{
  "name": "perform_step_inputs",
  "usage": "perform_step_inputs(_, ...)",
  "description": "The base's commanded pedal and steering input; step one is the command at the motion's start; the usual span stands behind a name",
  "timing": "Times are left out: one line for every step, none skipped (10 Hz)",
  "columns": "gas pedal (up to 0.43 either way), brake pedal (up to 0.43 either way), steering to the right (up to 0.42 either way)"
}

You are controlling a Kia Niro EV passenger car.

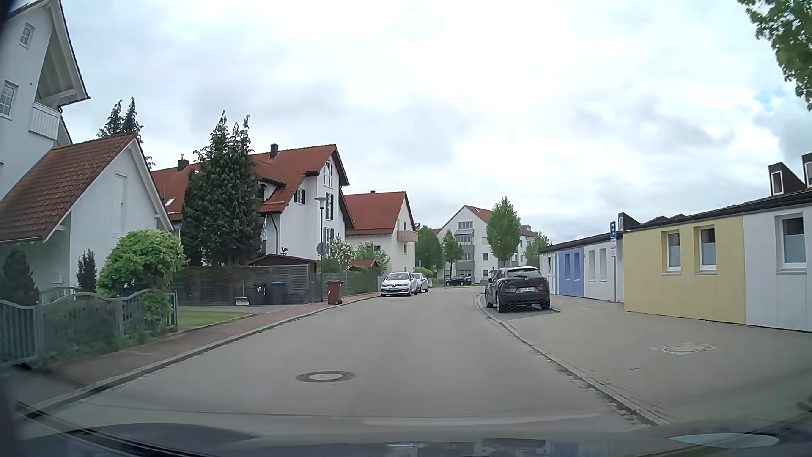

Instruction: Follow the waypoints while adhering to traffic rules and regulations

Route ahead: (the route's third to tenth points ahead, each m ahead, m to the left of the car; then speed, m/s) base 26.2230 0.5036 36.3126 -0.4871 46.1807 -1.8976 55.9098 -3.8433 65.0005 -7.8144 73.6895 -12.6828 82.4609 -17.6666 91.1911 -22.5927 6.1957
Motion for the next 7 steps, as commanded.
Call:
perform_step_inputs(0.248, 0.006, -0.016)
perform_step_inputs(0.248, 0.012, -0.015)
perform_step_inputs(0.248, 0.006, -0.015)
perform_step_inputs(0.248, 0.006, -0.014)
perform_step_inputs(0.248, 0.006, -0.009)
perform_step_inputs(0.248, 0.006, -0.004)
perform_step_inputs(0.248, 0.006, -0.001)
